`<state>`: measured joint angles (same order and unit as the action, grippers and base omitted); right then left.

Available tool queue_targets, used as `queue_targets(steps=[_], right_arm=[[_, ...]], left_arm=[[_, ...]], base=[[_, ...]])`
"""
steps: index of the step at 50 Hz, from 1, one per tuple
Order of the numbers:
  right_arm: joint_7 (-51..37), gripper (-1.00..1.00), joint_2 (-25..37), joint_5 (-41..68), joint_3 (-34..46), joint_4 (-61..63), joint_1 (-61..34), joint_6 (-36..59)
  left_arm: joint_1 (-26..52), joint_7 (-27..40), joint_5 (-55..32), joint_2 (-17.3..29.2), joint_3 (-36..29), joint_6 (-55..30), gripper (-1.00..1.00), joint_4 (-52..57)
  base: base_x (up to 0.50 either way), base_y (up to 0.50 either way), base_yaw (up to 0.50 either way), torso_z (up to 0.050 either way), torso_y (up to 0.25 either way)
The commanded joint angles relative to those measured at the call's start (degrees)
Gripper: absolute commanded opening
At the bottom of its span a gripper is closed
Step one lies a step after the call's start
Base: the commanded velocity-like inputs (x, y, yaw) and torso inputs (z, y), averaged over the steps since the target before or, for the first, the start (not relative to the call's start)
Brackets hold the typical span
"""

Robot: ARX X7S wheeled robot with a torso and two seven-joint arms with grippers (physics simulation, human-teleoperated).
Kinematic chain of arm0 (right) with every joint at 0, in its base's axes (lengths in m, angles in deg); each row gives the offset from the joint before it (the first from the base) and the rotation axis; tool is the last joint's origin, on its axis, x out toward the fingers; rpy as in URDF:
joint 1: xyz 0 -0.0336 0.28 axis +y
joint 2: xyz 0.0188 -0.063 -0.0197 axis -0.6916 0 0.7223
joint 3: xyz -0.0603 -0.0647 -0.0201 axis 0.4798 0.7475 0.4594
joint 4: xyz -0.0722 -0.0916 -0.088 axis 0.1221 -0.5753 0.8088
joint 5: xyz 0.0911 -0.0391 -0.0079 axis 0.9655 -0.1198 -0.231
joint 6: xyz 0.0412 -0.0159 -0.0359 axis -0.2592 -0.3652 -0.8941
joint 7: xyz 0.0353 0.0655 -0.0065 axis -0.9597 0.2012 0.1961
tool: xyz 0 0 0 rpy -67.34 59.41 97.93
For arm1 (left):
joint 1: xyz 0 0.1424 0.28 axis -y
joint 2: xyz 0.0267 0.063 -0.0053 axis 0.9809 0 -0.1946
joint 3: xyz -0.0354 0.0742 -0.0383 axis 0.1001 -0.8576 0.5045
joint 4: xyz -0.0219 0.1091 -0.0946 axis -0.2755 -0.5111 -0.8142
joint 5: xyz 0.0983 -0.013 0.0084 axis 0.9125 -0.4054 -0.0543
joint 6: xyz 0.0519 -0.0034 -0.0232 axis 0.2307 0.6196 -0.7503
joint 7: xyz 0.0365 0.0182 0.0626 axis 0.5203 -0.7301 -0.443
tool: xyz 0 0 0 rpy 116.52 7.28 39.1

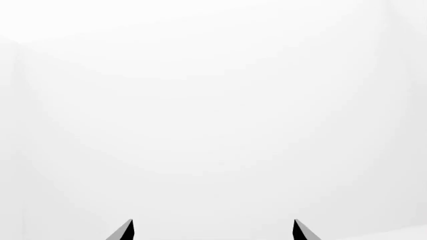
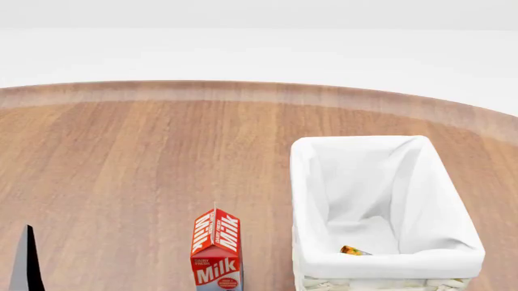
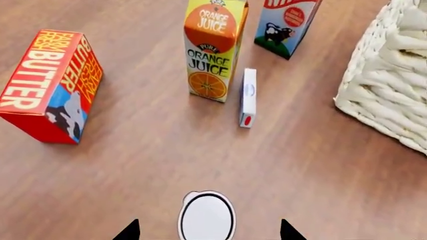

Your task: Pick up the alphabet soup and the tomato sauce, and put them in the basket.

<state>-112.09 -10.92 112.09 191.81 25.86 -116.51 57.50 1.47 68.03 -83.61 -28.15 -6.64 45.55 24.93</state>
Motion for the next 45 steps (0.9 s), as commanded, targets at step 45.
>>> queue_targets(steps=[45], right_arm=[[16.21,1.0,-1.93,9.66,-8.36,-20.94,13.19,-7.49]], left_arm=[[-0.37,0.69,0.09,0.41,-0.66,0.45,1.0,-0.27]], base=[[0.0,0.0,0.0,0.0,0.0]])
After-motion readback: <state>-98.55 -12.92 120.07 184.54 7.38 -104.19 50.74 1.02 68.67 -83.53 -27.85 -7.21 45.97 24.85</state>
